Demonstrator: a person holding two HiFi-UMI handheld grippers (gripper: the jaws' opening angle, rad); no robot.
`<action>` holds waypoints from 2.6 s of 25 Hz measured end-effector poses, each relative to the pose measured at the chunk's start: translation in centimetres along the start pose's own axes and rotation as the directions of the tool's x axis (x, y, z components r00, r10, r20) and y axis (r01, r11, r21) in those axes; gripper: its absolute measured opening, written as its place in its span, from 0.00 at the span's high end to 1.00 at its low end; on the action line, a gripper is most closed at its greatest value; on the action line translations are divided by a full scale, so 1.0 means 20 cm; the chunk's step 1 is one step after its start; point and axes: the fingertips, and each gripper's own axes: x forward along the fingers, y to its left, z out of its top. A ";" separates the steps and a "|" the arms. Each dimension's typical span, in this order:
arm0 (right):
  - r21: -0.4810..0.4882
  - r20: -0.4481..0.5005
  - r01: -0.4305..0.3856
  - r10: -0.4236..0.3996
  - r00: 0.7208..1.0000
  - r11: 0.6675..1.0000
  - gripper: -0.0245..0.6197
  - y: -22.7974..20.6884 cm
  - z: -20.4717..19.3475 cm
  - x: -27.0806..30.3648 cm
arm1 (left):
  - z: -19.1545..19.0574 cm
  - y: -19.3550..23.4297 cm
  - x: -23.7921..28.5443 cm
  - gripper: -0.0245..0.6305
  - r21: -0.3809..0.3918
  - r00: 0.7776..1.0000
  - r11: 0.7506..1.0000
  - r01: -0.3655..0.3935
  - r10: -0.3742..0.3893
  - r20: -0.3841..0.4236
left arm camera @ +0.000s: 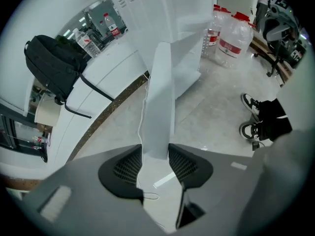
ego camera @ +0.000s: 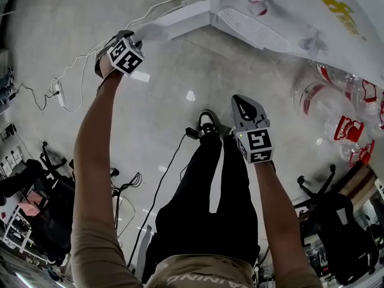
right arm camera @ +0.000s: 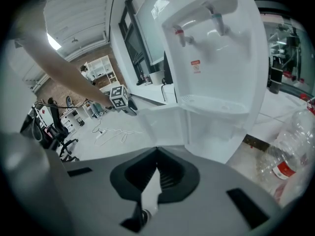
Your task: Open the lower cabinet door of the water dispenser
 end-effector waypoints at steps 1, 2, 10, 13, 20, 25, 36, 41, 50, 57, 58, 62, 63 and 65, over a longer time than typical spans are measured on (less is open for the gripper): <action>-0.003 0.001 -0.002 0.002 1.000 1.000 0.95 0.01 0.01 -0.01 | -0.01 0.02 -0.01 0.69 -0.010 1.000 1.000 -0.019 0.019 0.002; -0.007 0.003 -0.004 0.004 1.000 1.000 0.95 0.02 0.02 -0.01 | -0.01 0.04 -0.03 0.69 -0.027 0.999 0.999 -0.031 0.031 0.009; -0.036 0.030 -0.012 0.013 0.999 0.999 0.95 0.13 0.16 -0.08 | -0.06 0.04 -0.24 0.70 -0.097 0.997 0.994 -0.042 0.047 0.056; -0.059 0.051 -0.018 0.021 0.998 0.998 0.95 0.17 0.26 -0.16 | -0.02 -0.03 -0.38 0.70 -0.151 0.992 0.988 -0.022 0.041 0.122; -0.088 0.029 0.008 -0.005 1.000 0.996 0.95 0.21 0.36 -0.39 | 0.18 -0.37 -0.83 0.74 -0.321 0.939 0.943 0.083 0.034 0.342; -0.056 0.074 0.011 -0.007 0.997 0.998 0.95 0.27 0.49 -0.63 | 0.37 -0.61 -1.20 0.85 -0.349 0.884 0.930 0.119 0.061 0.463; -0.123 0.085 -0.017 0.028 0.996 0.992 0.95 0.48 0.58 -1.37 | 0.57 -1.15 -2.12 0.95 -0.394 0.805 0.885 0.246 0.040 0.592; -0.160 0.110 -0.012 0.029 0.993 0.987 0.95 0.49 0.70 -1.58 | 0.66 -1.15 -2.51 0.95 -0.477 0.750 0.835 0.275 0.125 0.650; -0.112 0.257 -0.020 0.048 0.965 0.994 0.95 0.56 1.05 -1.92 | 0.89 -1.19 -3.05 0.95 -0.448 0.605 0.850 0.279 0.206 0.769; -0.224 0.354 0.062 0.022 0.935 0.972 0.95 0.53 1.36 -2.06 | 1.09 -1.15 -3.26 0.95 -0.346 0.519 0.901 0.263 0.170 0.838; -0.231 0.368 0.068 0.023 0.929 0.971 0.95 0.54 1.41 -2.07 | 1.10 -1.13 -3.29 0.95 -0.339 0.513 0.908 0.247 0.175 0.841; -0.258 0.402 0.130 -0.016 0.916 0.957 0.95 0.55 1.61 -2.14 | 1.14 -0.99 -3.43 0.95 -0.304 0.475 0.935 0.181 0.188 0.860; -0.262 0.405 0.130 -0.013 0.914 0.956 0.95 0.56 1.65 -2.16 | 1.17 -0.95 -3.48 0.95 -0.297 0.462 0.941 0.163 0.193 0.866; -0.265 0.411 0.107 0.012 0.912 0.958 0.95 0.58 1.72 -2.20 | 1.20 -0.88 -3.55 0.95 -0.299 0.443 0.947 0.119 0.219 0.870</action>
